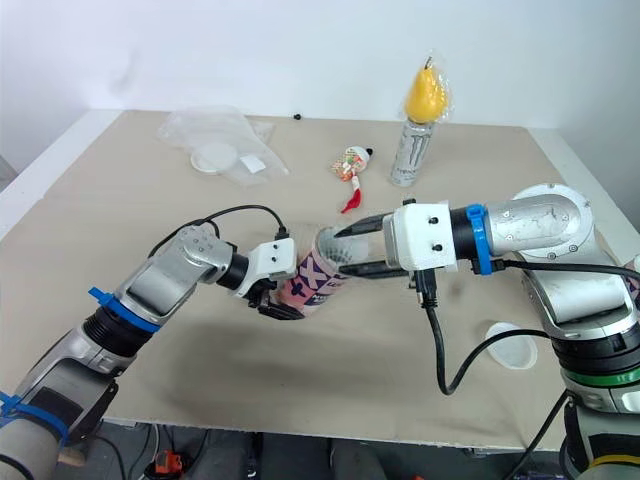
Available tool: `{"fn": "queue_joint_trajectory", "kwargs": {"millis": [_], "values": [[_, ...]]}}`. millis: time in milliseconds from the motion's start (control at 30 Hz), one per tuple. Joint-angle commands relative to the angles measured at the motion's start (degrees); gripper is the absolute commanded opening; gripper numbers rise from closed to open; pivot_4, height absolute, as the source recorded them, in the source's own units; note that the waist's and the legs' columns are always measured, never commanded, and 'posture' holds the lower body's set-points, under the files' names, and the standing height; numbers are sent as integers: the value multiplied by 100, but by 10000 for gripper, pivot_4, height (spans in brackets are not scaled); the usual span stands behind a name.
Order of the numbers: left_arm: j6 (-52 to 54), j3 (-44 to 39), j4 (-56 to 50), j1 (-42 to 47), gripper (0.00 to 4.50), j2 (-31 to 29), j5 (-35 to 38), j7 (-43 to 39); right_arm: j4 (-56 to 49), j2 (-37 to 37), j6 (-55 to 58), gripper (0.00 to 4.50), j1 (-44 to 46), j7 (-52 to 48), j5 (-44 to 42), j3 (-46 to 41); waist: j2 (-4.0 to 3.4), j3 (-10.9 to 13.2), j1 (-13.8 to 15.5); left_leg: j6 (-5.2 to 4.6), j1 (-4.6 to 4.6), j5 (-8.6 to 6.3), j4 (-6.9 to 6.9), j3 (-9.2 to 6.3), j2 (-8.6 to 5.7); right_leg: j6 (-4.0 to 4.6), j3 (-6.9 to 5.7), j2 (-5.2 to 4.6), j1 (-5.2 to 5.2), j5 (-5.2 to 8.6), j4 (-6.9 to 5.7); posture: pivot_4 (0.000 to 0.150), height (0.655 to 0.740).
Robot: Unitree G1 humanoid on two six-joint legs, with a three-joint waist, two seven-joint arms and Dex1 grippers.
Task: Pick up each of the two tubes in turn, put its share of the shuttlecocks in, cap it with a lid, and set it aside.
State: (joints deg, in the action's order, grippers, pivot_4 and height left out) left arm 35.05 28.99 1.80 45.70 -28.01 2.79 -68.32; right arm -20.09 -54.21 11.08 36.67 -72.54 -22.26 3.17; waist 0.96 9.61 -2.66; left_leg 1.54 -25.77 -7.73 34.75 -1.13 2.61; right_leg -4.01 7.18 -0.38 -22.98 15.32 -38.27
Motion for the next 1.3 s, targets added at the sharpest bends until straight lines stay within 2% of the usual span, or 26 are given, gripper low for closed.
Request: {"fn": "queue_joint_trajectory", "kwargs": {"millis": [33,67,167,267,333,400,533,933,1300], "values": [[-28,-2,62,81,32664,-16,-68,16,-321,-16,551,42347,-60,305,-539,-548,0,0,1,0,0,0,0,0,0,0,0,0,0,0,0,1500,7400],[-37,-3,72,84,32664,-20,-69,11,-334,46,910,44332,-95,562,-815,-776,0,0,1,0,0,0,0,0,0,-1,0,0,0,0,0,1500,7400],[-59,-4,89,89,32664,-31,-77,3,-166,315,1944,44332,-266,1528,-1616,-1602,1,0,4,0,0,0,2,-2,1,2,0,0,3,-3,-1,1500,7400],[-39,-7,61,79,32664,-28,-68,8,269,862,2651,44332,-1009,2773,-1946,-2724,3,-1,4,-1,1,0,4,-3,0,-5,-1,1,4,-8,-1,1500,7400],[-21,-7,39,75,32664,-22,-60,10,470,1234,2736,44332,-1463,3515,-1791,-3221,24,-9,21,-1,0,0,8,-18,2,-2,-14,5,17,-6,1,1500,7400],[-6,-15,36,76,32664,-15,-49,21,648,1562,2882,44332,-1845,4414,-1518,-3603,-8,-11,15,-1,-1,0,12,-4,-3,-12,0,-1,13,-10,-1,1500,7400],[-22,1,35,57,32664,-15,-56,25,1195,1774,2642,44332,-2092,5060,-1034,-3631,-21,-11,6,-2,1,1,11,-6,-3,-13,1,4,10,-10,-7,1500,7400],[118,-60,-123,-31,32664,-59,-36,106,3994,1549,1205,44332,-1289,4236,29,-2567,-26,-9,-18,-14,13,9,14,12,-6,-5,21,3,16,-14,-3,1500,7400],[374,-88,-430,-189,32664,-160,15,215,4847,1541,687,44332,-630,3840,368,-2151,-26,-9,-20,-14,13,9,-2,5,-6,-23,20,9,15,-15,-3,1500,7400]]}}
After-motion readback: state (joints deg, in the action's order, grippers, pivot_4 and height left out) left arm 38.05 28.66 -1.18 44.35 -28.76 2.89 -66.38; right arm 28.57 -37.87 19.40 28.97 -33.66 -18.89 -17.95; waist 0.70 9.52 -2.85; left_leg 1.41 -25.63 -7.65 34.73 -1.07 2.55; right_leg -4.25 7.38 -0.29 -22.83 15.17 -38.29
